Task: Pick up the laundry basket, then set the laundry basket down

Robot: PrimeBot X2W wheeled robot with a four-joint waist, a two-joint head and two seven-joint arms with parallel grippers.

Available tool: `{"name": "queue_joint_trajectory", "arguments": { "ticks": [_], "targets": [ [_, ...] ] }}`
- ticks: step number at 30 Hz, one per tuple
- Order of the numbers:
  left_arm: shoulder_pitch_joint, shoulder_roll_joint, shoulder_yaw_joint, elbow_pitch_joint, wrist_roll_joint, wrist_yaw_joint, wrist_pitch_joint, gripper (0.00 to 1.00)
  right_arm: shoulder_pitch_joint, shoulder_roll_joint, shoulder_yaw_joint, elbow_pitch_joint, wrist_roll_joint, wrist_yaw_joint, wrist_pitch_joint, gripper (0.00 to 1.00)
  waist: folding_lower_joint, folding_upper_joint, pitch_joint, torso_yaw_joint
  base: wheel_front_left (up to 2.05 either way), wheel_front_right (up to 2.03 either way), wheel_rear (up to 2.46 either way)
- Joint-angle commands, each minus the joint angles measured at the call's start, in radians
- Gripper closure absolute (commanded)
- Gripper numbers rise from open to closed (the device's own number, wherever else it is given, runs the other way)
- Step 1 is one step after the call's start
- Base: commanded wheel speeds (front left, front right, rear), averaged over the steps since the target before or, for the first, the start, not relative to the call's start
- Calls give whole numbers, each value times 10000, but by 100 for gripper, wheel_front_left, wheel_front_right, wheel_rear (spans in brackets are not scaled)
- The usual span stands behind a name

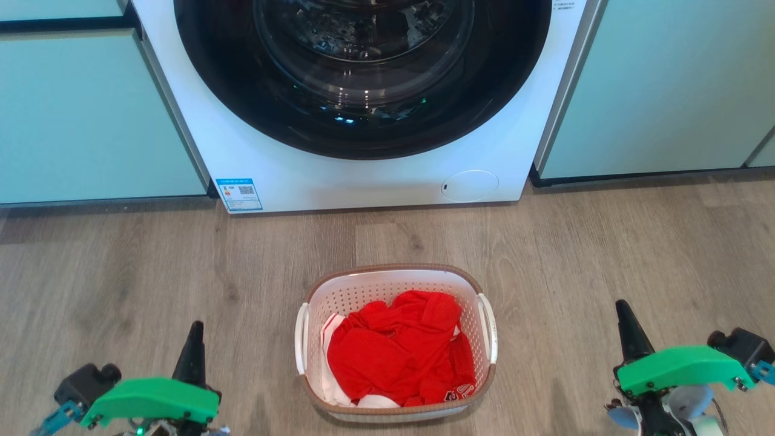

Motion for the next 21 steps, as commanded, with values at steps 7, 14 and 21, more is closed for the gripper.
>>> {"name": "queue_joint_trajectory", "arguments": {
  "ticks": [7,14,21],
  "targets": [
    [-772,157,434,-189,-989,-204,263,100,-562,-234,-64,-334,1032,-12,270,100,0,-1,9,14,0,0,0],
    [-939,155,562,-126,-1768,-311,463,100,-631,-241,-166,-341,1821,-13,470,100,0,-1,17,27,0,0,0],
    [-1082,153,673,-73,-2430,-403,635,100,-690,-246,-255,-346,2492,-14,642,100,0,-1,23,39,0,0,0]
  ]
}}
